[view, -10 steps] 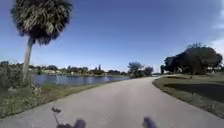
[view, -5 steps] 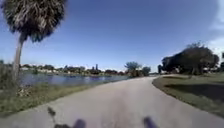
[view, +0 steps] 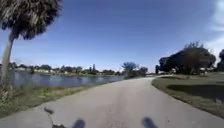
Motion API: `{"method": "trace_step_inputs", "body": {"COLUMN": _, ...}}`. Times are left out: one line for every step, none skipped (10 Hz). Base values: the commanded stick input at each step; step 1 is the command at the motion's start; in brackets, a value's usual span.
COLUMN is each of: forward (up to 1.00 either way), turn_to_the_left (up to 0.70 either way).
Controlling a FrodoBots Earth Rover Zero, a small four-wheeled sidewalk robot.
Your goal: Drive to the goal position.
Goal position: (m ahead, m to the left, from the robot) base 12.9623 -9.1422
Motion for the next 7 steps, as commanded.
{"method": "trace_step_inputs", "body": {"forward": 0.85, "turn_to_the_left": 0.00}}
{"method": "trace_step_inputs", "body": {"forward": 0.85, "turn_to_the_left": 0.00}}
{"method": "trace_step_inputs", "body": {"forward": 0.85, "turn_to_the_left": 0.00}}
{"method": "trace_step_inputs", "body": {"forward": 0.85, "turn_to_the_left": 0.00}}
{"method": "trace_step_inputs", "body": {"forward": 0.85, "turn_to_the_left": 0.00}}
{"method": "trace_step_inputs", "body": {"forward": 0.85, "turn_to_the_left": 0.00}}
{"method": "trace_step_inputs", "body": {"forward": 0.85, "turn_to_the_left": 0.00}}
